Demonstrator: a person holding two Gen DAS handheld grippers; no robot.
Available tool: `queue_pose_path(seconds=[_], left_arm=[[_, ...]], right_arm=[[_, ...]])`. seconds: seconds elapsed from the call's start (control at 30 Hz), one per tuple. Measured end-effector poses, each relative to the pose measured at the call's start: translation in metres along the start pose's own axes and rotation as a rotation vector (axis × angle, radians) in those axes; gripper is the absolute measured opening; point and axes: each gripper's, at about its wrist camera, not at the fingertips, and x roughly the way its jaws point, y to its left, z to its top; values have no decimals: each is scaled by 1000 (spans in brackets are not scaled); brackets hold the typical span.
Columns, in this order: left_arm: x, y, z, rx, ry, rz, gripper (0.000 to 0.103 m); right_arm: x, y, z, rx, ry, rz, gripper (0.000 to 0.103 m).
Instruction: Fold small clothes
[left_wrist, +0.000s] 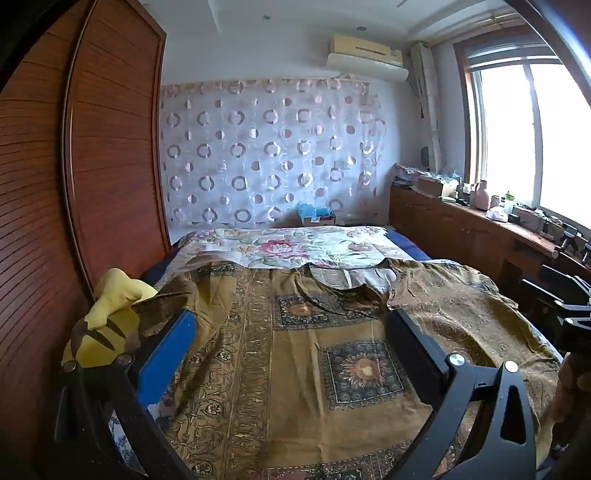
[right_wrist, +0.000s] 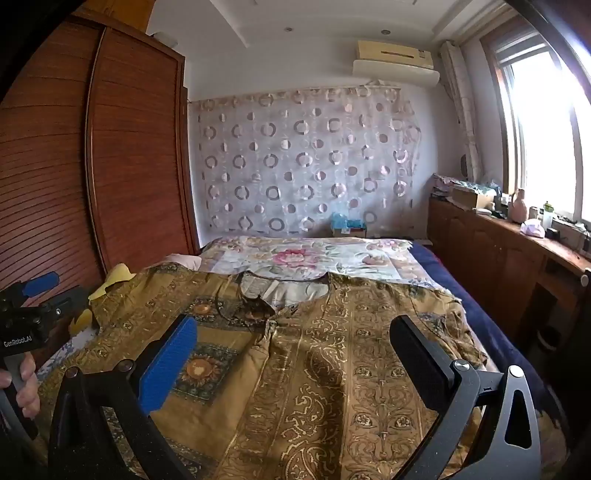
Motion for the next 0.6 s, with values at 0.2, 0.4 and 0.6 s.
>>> queue_pose_path(seconds=[0.2,0.4,0.6], left_arm=[[0,0,0,-4,0,-5,103],[0,0,0,1,-2,-2,103],[0,0,0,2,-1,-2,103]], right_arm=[[-1,1,1,-3,-8,-4,103],[1,6,0,-2,-5,-2,103],[0,3,-1,1,-7,1,103]])
